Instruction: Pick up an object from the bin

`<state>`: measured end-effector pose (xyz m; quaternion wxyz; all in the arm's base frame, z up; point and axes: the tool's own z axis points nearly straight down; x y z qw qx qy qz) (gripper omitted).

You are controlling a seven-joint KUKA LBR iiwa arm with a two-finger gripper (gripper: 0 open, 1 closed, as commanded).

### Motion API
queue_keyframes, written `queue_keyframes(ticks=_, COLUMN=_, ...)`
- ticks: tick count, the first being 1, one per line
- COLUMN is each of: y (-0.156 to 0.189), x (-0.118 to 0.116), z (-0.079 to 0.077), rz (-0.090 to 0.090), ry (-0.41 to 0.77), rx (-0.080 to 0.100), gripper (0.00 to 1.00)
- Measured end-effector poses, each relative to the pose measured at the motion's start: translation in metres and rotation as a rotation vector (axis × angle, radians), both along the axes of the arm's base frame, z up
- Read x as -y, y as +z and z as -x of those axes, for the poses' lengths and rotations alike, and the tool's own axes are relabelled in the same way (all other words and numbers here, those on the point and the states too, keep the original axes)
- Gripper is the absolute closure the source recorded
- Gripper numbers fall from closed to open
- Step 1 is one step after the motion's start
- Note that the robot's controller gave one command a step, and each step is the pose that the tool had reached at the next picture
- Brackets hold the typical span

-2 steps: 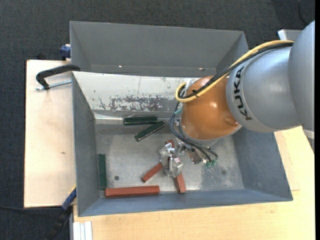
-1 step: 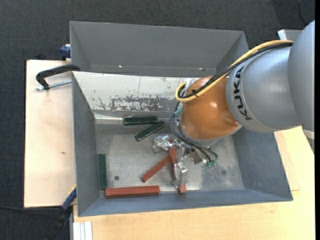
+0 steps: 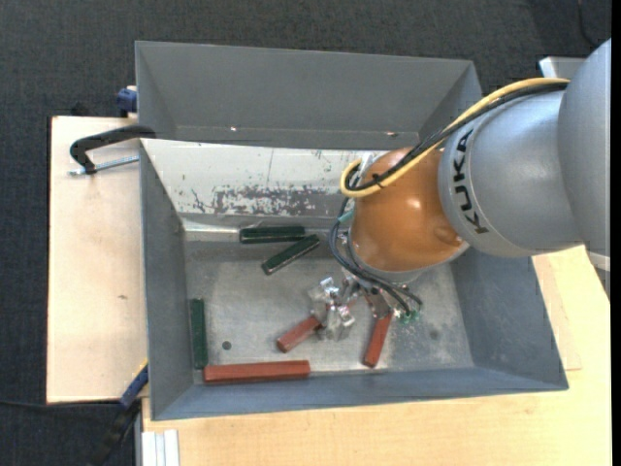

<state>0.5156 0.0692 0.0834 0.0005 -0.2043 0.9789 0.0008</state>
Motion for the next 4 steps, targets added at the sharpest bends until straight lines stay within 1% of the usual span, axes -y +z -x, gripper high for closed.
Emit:
queue_keyframes(ticks=1, y=0.0, x=0.0, z=0.0, rz=0.0, ry=0.0, rx=0.0, gripper=1.0)
queue_keyframes(ticks=2, y=0.048, x=-0.004, z=-0.005, rz=0.001, ry=0.0, rx=-0.003, gripper=1.0)
queue_keyframes(ticks=3, y=0.072, x=-0.016, z=-0.016, rz=-0.001, ry=0.003, rx=0.005, gripper=1.0)
queue_keyframes(ticks=4, y=0.117, x=-0.008, z=-0.002, rz=0.0, ry=0.028, rx=-0.002, gripper=1.0)
